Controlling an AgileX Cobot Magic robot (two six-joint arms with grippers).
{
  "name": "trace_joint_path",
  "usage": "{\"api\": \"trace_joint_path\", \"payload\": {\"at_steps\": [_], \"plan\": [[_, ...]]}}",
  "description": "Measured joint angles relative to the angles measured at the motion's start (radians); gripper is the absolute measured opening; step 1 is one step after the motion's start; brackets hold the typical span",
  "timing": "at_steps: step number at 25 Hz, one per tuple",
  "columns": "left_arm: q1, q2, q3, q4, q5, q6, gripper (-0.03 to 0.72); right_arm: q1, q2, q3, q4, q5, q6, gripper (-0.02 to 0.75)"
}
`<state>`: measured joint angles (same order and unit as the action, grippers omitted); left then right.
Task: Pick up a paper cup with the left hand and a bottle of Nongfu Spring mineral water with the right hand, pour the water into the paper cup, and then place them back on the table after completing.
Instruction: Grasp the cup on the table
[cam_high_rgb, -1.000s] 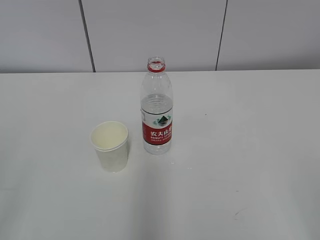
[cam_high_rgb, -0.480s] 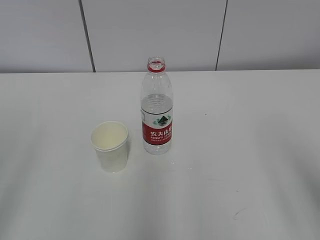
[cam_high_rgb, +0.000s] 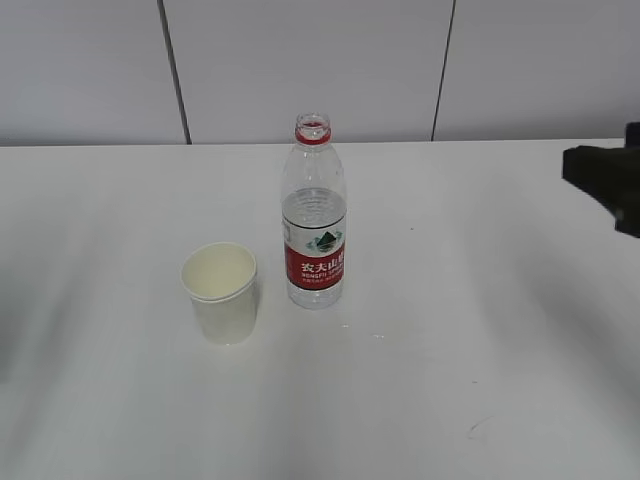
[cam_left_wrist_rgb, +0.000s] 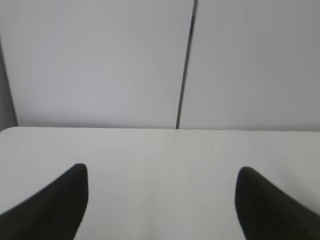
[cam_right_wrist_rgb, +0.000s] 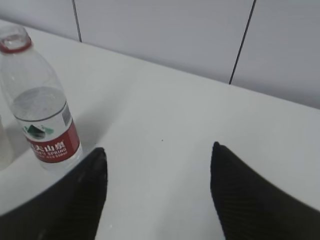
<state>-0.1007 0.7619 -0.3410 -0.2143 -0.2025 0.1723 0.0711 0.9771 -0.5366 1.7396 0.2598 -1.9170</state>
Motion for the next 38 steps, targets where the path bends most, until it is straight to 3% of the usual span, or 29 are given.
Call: {"api": "trace_joint_path", "payload": {"at_steps": [4,8,16,38], "plan": [[-0.125,0.201,0.0,0.004,-0.159,0.0,0.552,0.0,0.137,-0.033,0.061,0.051,-0.079,0.482],[-0.193,0.362,0.009,0.005,-0.277,-0.016,0.551,0.0,0.202,-0.063,0.069,0.082,-0.108,0.482],[-0.205,0.514,0.046,0.152,-0.41,-0.164,0.55,0.0,0.252,-0.082,0.07,0.12,-0.121,0.482],[-0.206,0.53,0.048,0.161,-0.41,-0.172,0.515,0.0,0.252,-0.1,0.07,0.122,-0.127,0.482]]}}
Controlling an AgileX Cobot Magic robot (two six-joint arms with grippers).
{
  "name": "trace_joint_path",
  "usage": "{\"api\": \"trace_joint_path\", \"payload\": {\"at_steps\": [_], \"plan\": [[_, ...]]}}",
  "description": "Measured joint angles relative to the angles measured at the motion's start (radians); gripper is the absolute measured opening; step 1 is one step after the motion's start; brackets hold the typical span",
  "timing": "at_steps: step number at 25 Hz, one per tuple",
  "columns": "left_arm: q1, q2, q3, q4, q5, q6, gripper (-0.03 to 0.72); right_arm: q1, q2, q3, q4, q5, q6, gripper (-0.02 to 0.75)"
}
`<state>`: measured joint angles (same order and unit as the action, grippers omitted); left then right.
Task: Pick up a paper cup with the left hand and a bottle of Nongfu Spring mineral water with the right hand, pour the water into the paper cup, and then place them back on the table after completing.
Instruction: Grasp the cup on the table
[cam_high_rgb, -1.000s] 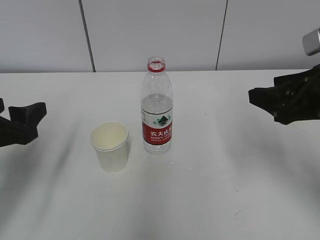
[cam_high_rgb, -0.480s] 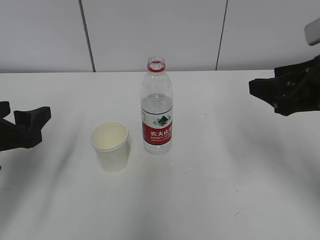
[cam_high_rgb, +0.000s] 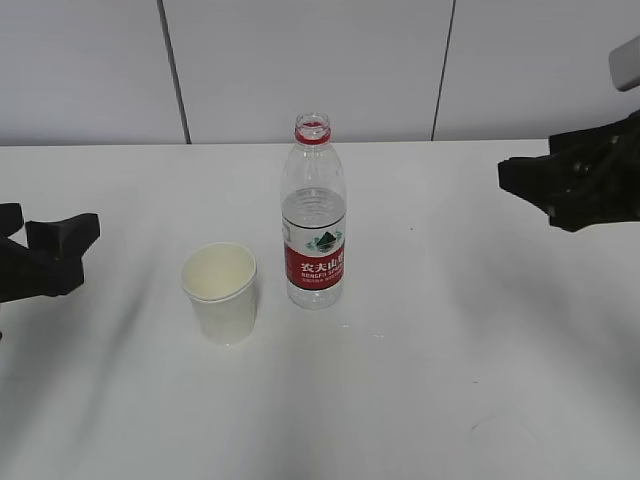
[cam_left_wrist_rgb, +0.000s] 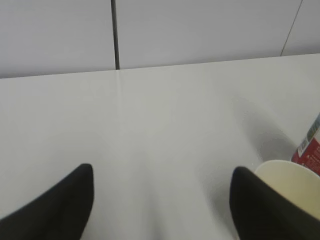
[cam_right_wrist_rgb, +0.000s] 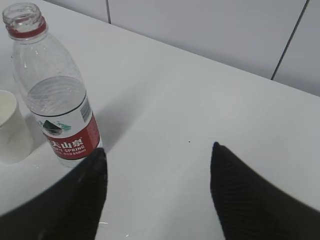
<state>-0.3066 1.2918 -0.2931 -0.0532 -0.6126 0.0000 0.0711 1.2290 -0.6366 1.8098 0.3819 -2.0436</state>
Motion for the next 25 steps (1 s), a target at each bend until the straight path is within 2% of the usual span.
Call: {"api": "trace_joint_path", "payload": {"at_steps": [22,23,25], "plan": [[0.0,0.0,0.0,0.0,0.0,0.0,0.499,0.0,-0.013,-0.002,-0.002,-0.006,-0.081,0.482],[0.0,0.0,0.0,0.0,0.0,0.0,0.499,0.002,-0.013,-0.002,-0.029,-0.006,-0.056,0.482],[0.0,0.0,0.0,0.0,0.0,0.0,0.499,0.002,-0.015,-0.008,-0.162,-0.006,0.08,0.482]]}}
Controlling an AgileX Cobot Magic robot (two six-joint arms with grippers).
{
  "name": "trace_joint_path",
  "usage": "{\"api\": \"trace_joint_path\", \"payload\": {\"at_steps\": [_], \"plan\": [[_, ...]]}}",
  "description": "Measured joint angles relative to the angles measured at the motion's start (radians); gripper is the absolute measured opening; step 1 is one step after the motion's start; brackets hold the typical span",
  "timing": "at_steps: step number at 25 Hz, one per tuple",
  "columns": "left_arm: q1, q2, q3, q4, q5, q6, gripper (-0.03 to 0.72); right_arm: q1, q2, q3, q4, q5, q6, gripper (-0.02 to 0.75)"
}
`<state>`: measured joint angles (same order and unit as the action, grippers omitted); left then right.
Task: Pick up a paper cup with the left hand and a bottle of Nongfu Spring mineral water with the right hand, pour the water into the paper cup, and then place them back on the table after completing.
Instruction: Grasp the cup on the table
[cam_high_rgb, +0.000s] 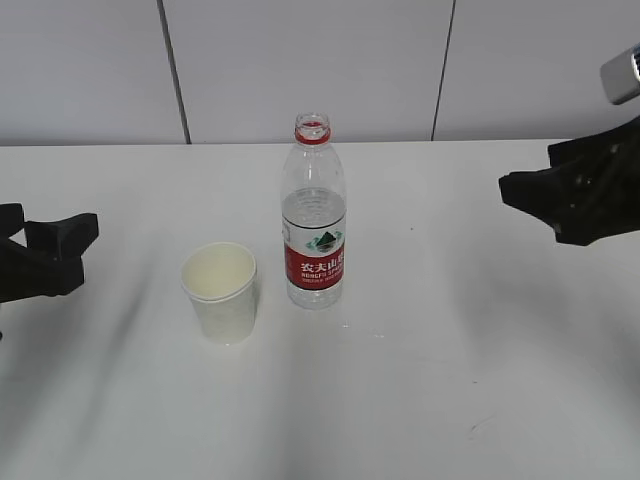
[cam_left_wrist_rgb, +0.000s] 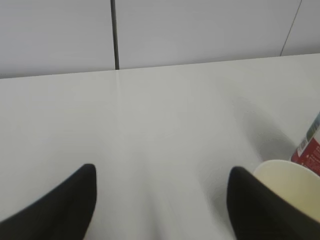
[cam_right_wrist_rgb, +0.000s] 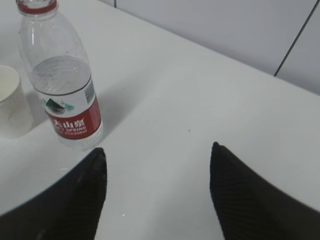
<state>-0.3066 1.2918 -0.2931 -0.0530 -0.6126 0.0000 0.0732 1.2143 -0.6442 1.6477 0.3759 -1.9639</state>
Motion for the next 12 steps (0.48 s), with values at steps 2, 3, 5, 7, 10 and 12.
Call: {"api": "trace_joint_path", "payload": {"at_steps": [2,3,5,7,10,12], "plan": [[0.0,0.0,0.0,0.0,0.0,0.0,0.499,0.002,0.0,-0.021,-0.217,-0.002,0.236,0.482],[0.0,0.0,0.0,0.0,0.0,0.0,0.499,0.002,0.0,-0.033,-0.332,-0.008,0.361,0.482],[0.0,0.0,0.0,0.0,0.0,0.0,0.499,0.015,0.0,-0.055,-0.653,-0.051,0.715,0.482],[0.0,0.0,0.0,0.0,0.0,0.0,0.499,0.038,0.0,-0.062,-0.957,-0.114,1.052,0.482],[0.0,0.0,0.0,0.0,0.0,0.0,0.499,0.114,0.0,-0.039,-1.408,-0.246,1.548,0.482],[0.0,0.0,0.0,0.0,0.0,0.0,0.498,0.146,0.0,0.016,-1.691,-0.386,1.87,0.482]]}}
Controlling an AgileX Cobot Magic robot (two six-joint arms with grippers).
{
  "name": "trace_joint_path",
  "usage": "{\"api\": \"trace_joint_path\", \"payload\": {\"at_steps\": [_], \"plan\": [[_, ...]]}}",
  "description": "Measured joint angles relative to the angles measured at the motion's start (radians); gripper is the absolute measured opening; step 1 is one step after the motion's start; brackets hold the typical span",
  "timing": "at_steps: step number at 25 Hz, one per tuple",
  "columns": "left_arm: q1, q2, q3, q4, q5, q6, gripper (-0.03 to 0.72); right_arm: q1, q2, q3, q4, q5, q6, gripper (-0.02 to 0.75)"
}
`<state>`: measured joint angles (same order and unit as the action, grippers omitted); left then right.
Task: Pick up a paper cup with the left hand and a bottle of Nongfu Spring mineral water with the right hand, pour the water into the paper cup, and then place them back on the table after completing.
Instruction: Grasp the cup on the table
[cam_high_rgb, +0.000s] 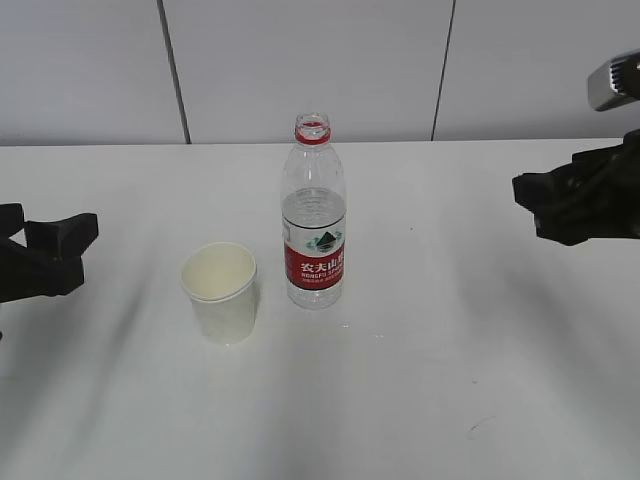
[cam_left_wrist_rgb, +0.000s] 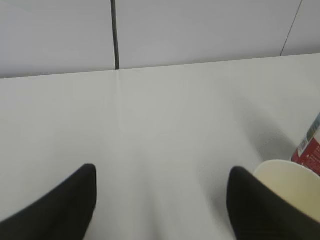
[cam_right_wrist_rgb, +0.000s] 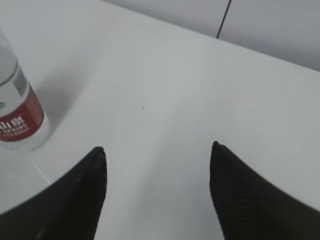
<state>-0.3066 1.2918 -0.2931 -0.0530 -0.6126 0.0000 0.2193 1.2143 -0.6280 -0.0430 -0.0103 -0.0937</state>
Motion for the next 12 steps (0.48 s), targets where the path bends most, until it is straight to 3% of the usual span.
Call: {"api": "trace_joint_path", "payload": {"at_steps": [2,4,12], "plan": [[0.0,0.0,0.0,0.0,0.0,0.0,0.497,0.004,0.004,0.037,-0.164,-0.093,0.196,0.482],[0.0,0.0,0.0,0.0,0.0,0.0,0.495,0.004,0.025,0.051,-0.233,-0.156,0.28,0.482],[0.0,0.0,0.0,0.0,0.0,0.0,0.492,0.006,0.17,0.055,-0.268,-0.4,0.315,0.482]]}}
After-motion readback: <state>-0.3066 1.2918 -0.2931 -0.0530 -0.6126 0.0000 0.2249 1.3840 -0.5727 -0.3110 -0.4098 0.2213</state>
